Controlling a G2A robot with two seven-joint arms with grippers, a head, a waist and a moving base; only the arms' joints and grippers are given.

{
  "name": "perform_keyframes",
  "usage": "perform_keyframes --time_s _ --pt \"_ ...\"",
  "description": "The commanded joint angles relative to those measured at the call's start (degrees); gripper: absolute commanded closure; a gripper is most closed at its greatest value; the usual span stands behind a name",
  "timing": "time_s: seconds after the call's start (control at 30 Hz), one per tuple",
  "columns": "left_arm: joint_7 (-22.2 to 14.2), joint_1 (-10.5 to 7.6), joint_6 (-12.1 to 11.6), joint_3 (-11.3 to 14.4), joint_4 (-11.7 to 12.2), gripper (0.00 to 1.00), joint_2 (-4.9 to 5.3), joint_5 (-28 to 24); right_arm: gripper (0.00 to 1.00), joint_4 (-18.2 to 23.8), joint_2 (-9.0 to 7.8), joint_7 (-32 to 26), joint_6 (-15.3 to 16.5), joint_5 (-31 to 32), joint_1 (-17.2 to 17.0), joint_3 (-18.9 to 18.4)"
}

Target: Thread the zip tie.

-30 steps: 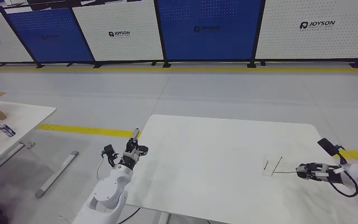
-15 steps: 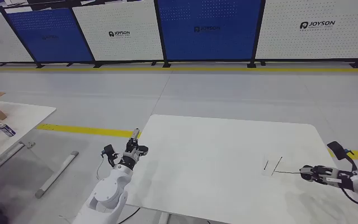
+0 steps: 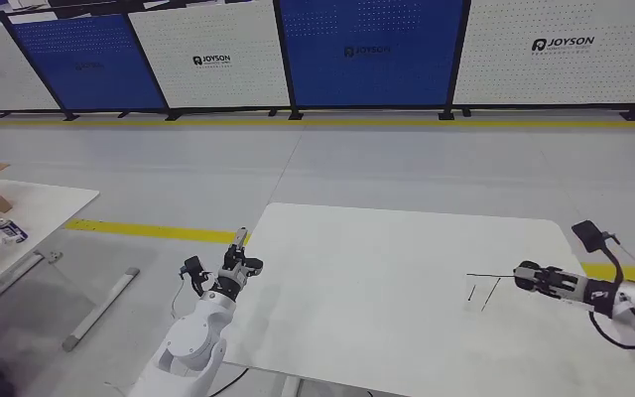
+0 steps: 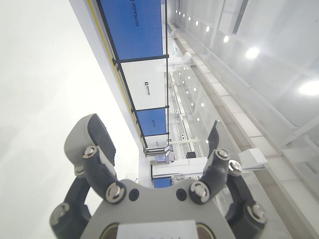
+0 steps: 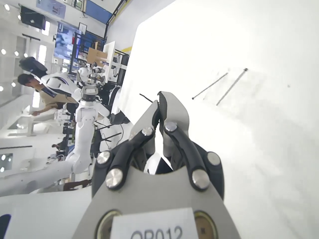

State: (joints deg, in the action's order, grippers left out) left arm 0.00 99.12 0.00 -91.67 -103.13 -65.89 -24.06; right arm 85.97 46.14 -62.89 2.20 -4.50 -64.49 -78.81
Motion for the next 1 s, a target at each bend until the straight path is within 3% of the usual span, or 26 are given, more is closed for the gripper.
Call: perform_keyframes --time_s 0.0,0.53,0.63,0.83,0.97 --pt "0.0 0.0 0.0 0.0 0.0 0.0 0.0 0.0 1.0 0.12 0.34 1.21 -2.03 0.64 0.71 1.81" --pt "0.0 0.0 0.0 0.0 0.0 0.0 0.0 0.0 1.0 0.12 0.34 1.21 -2.03 0.64 0.71 1.81" --pt "0.0 0.0 0.0 0.0 0.0 0.0 0.0 0.0 1.0 -0.16 0.65 2.48 -0.85 -1.48 0.5 2.3" --pt "0.0 0.0 0.0 0.0 0.0 0.0 0.0 0.0 1.0 -2.13 2.12 6.41 10.12 -3.43 3.92 6.43" --pt "0.0 0.0 0.0 0.0 0.0 0.0 0.0 0.0 1.0 -3.63 3.22 6.97 15.09 -0.32 6.97 10.98"
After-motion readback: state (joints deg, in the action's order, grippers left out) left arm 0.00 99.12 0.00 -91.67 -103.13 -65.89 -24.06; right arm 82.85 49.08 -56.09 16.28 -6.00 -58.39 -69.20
